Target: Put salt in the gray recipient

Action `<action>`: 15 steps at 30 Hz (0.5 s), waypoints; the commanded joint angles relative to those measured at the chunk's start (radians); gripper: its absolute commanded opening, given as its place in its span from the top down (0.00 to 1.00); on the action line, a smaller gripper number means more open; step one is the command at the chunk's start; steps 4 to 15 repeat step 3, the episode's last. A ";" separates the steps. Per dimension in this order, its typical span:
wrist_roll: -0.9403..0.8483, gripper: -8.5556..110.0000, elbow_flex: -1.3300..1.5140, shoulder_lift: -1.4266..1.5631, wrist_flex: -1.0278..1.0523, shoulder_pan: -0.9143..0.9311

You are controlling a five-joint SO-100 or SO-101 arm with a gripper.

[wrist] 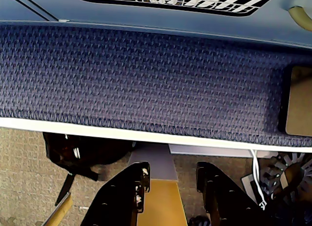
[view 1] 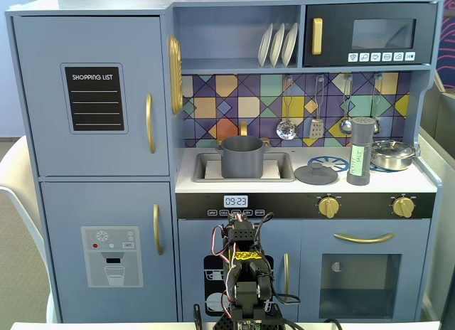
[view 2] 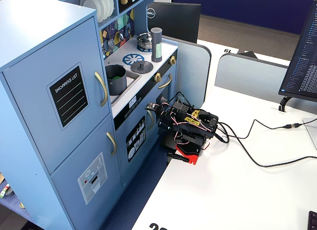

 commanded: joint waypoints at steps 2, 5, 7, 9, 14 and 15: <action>0.009 0.89 -0.006 0.006 0.005 0.003; 0.009 0.89 -0.006 0.006 0.005 0.003; 0.009 0.89 -0.006 0.006 0.005 0.003; 0.009 0.89 -0.006 0.006 0.005 0.003; 0.009 0.89 -0.006 0.006 0.005 0.003; 0.009 0.89 -0.006 0.006 0.005 0.003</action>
